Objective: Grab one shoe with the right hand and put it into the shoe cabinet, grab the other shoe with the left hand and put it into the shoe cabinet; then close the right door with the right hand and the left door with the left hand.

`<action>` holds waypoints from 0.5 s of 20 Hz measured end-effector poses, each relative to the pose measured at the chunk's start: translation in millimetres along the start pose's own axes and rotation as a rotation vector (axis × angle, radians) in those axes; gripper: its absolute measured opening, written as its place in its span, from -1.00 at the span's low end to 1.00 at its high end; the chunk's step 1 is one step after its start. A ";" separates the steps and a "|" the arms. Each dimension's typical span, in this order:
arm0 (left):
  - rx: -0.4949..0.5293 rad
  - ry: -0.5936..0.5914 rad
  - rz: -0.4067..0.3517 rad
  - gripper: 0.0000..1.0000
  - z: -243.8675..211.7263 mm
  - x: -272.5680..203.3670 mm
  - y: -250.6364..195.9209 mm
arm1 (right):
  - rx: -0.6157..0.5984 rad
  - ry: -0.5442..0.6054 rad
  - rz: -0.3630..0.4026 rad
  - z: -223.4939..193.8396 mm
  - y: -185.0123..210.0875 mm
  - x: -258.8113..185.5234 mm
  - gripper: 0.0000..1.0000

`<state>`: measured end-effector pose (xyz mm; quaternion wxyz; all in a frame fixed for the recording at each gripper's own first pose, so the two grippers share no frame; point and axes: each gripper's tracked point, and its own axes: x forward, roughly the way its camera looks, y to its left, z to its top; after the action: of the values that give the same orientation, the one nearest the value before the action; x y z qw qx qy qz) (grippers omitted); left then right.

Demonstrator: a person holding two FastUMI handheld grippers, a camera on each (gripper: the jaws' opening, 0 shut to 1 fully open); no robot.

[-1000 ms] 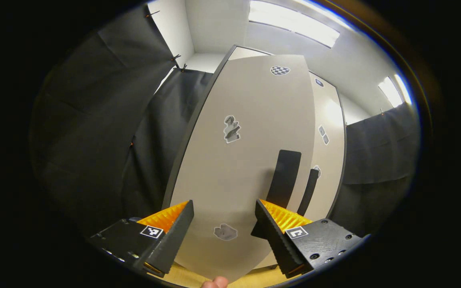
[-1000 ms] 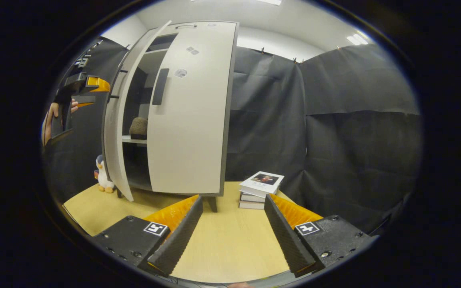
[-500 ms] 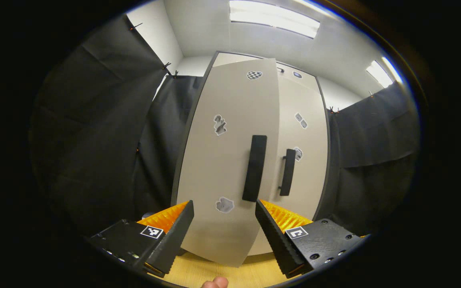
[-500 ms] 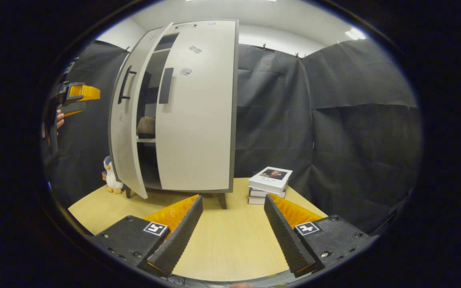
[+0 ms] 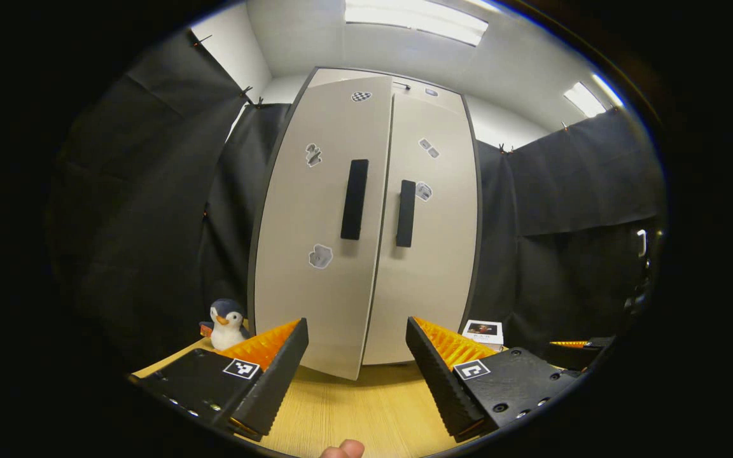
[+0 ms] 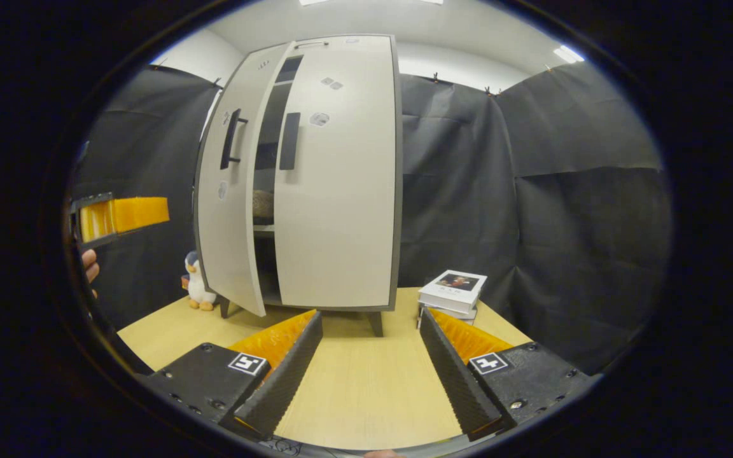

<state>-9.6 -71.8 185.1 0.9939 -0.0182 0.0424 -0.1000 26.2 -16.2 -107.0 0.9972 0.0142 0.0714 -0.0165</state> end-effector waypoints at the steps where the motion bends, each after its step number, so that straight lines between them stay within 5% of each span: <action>1: 0.000 0.015 -0.009 0.89 -3.9 1.4 0.8 | 0.002 0.001 0.001 -0.9 0.0 -1.6 1.00; 10: -0.019 0.055 0.009 0.90 -7.9 7.2 10.4 | 0.040 -0.017 -0.013 0.1 -8.0 -12.9 1.00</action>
<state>-1.2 -63.3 176.2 0.9926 -0.0246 0.0707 -0.0953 13.2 -23.9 -105.2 0.9972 0.0336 0.0629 -0.0244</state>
